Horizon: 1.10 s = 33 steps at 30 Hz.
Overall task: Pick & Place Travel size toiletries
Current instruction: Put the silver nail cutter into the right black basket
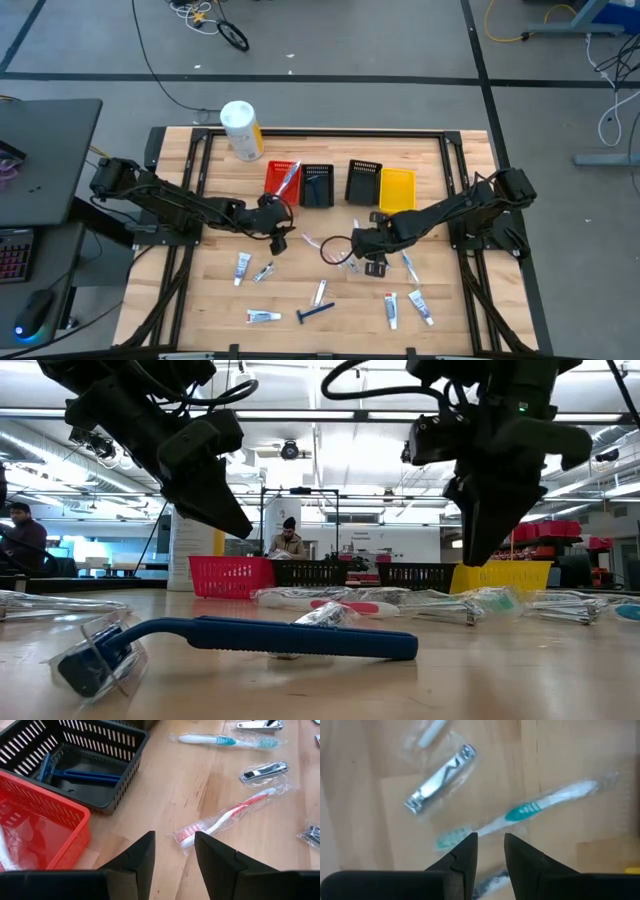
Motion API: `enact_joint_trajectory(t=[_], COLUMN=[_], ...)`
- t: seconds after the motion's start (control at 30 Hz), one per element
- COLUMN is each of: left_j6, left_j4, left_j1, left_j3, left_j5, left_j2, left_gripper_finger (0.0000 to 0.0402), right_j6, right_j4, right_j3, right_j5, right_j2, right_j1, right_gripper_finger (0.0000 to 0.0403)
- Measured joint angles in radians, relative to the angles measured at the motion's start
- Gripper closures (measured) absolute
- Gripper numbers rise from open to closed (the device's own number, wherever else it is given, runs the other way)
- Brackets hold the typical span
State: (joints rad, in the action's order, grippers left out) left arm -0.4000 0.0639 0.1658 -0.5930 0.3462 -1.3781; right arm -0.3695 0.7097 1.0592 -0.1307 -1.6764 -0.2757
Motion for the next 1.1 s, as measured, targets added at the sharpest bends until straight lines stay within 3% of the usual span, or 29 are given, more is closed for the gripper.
enact_joint_trajectory(t=[0.23, 0.4, 0.9, 1.1], left_j6=[0.107, 0.172, 0.206, 0.238], left_j4=[-0.003, -0.005, -0.005, -0.005], left_j1=[0.0, 0.0, -0.001, -0.001], left_j3=[0.0, 0.0, 0.0, 0.0], left_j5=[-0.03, -0.035, -0.034, -0.023], left_j2=[0.0, 0.0, 0.0, 0.0], left_gripper_finger=[0.0255, 0.0255, 0.0255, 0.0255], right_j6=[-0.078, -0.168, -0.569, -0.706], right_j4=[0.003, 0.065, 0.169, 0.176], right_j3=[0.0, 0.0, 0.0, 0.0], right_j5=[-0.025, 0.062, 0.11, 0.106], right_j2=[0.0, 0.0, 0.0, 0.0], right_j1=[0.002, 0.001, -0.022, -0.042], right_gripper_finger=[0.0297, 0.0295, 0.0239, 0.0233])
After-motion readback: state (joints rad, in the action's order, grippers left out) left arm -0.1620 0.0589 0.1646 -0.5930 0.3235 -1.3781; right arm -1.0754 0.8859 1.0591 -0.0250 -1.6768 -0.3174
